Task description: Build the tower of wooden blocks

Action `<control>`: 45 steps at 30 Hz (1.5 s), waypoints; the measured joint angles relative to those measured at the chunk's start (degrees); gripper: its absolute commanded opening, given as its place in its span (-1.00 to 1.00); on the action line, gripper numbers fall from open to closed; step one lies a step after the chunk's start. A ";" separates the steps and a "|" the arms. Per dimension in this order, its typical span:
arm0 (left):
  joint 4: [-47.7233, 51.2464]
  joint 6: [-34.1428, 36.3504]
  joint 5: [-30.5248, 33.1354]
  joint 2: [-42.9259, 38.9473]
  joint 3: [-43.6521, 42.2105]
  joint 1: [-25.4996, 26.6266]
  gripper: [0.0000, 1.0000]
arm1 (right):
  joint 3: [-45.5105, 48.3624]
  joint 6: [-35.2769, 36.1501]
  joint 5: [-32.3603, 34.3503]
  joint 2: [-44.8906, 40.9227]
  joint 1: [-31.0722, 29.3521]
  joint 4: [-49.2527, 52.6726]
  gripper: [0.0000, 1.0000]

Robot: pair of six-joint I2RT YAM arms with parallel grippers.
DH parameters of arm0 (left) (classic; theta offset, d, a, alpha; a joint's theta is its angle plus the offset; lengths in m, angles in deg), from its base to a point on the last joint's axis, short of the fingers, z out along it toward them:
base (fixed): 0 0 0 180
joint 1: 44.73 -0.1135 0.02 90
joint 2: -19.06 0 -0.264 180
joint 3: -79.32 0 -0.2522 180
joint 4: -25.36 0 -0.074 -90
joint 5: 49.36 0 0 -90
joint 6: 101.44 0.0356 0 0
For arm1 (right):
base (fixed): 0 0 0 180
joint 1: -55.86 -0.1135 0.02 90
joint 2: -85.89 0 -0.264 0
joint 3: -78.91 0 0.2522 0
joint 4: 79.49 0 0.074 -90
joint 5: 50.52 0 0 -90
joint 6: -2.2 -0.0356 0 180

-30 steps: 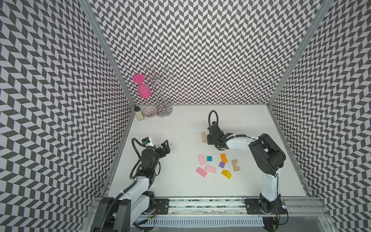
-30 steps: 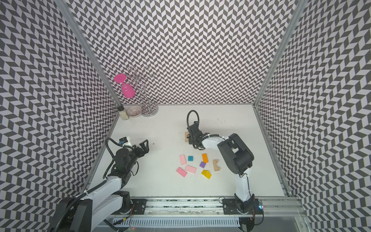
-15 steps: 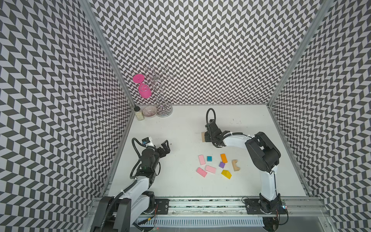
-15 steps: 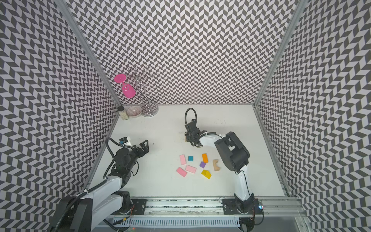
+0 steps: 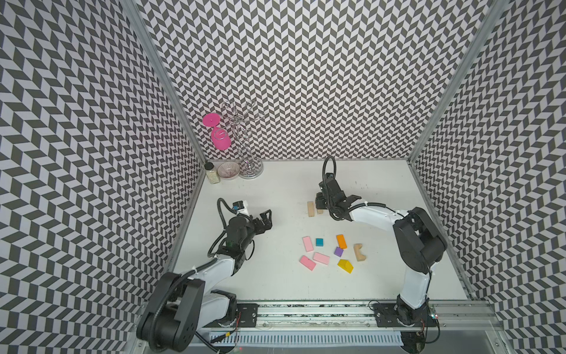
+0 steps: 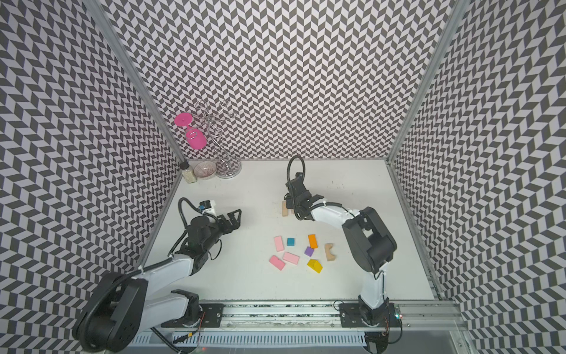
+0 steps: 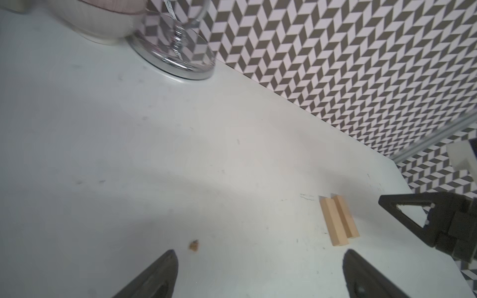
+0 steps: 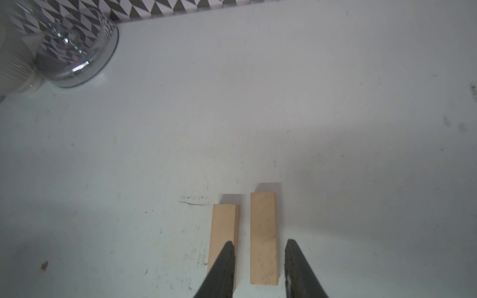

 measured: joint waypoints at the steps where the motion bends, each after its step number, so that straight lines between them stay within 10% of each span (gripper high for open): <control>1: 0.07 -0.20 0.02 2.19 1.64 1.70 0.99 | 0.11 0.00 0.00 -0.70 0.70 -0.20 -0.39; 11: 8.41 0.55 11.32 22.36 22.69 17.27 0.91 | 0.90 2.36 -1.29 3.50 8.28 -1.64 -0.47; 23: 19.78 2.38 25.40 31.30 32.41 20.94 0.66 | -0.11 4.66 -4.87 10.43 7.56 -2.38 -0.53; 45: 22.43 3.43 25.00 38.29 37.86 21.22 0.67 | 0.98 5.92 -7.02 10.75 3.28 -6.14 -0.55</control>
